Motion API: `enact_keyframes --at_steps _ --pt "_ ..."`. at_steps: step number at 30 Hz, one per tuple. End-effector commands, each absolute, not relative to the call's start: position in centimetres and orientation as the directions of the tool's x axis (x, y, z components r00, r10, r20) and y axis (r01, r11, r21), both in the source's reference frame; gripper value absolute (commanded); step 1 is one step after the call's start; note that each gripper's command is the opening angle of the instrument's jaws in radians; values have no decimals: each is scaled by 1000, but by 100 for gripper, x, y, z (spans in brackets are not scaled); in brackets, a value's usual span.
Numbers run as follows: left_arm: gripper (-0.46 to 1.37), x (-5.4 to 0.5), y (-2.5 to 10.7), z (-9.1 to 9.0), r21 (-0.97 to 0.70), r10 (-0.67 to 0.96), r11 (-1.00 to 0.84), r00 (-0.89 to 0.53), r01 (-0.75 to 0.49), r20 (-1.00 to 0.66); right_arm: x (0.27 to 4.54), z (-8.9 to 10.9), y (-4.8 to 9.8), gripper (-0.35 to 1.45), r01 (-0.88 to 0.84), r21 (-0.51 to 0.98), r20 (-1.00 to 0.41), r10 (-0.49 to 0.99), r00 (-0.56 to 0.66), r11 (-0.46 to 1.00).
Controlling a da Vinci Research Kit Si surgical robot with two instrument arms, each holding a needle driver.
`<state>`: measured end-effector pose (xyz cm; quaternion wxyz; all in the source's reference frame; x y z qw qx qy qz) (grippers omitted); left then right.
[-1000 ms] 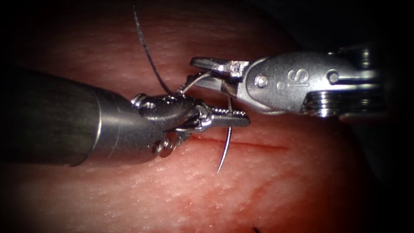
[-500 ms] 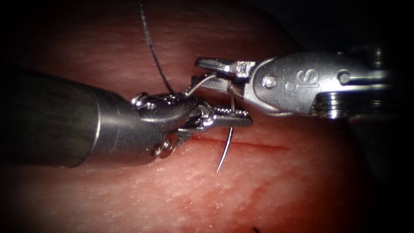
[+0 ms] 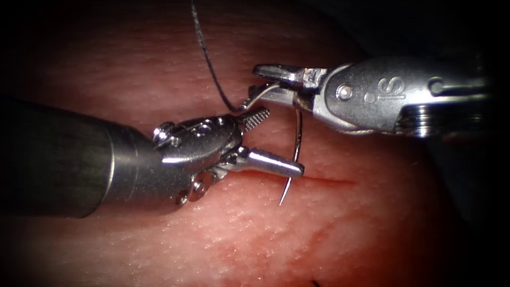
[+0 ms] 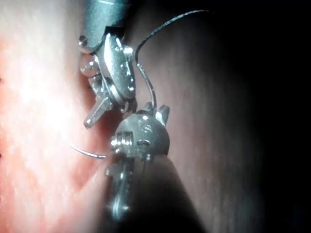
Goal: Wound Closure
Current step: Insert the needle through the skin above the wound with the right driver
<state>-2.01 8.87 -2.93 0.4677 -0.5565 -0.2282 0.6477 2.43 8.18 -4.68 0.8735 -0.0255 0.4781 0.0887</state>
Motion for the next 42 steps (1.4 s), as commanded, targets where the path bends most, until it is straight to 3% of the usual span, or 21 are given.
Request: enact_keyframes --at_steps 1,13,20,22,23,24,30,34,42 --pt "117 -197 886 -292 -809 855 -467 50 -358 -516 240 -466 819 -35 -190 26 -848 123 516 981" --pt "115 -137 883 -297 -796 840 -512 5 -322 -542 212 -447 843 -35 -320 166 -909 271 317 933" --pt "103 -127 886 -297 -731 778 -602 -30 -322 -627 213 -438 850 -35 -317 220 -908 312 280 923" --pt "94 -127 883 -296 -713 762 -621 -37 -324 -646 214 -437 853 -35 -315 221 -909 312 275 923" --pt "77 -128 881 -295 -704 755 -632 -53 -324 -654 214 -437 854 -35 -308 224 -909 312 277 925" --pt "71 -128 881 -295 -697 752 -640 -75 -323 -655 214 -436 855 -35 -306 225 -909 312 276 925" --pt "67 -127 878 -294 -672 752 -646 -150 -361 -642 220 -430 866 -35 -252 168 -931 237 277 953" --pt "42 -131 870 -291 -622 726 -680 -241 -388 -644 232 -420 874 -35 -226 84 -944 151 294 970" --pt "9 -143 849 -276 -474 649 -755 -418 -452 -635 253 -408 881 -35 -170 -27 -960 22 281 985"
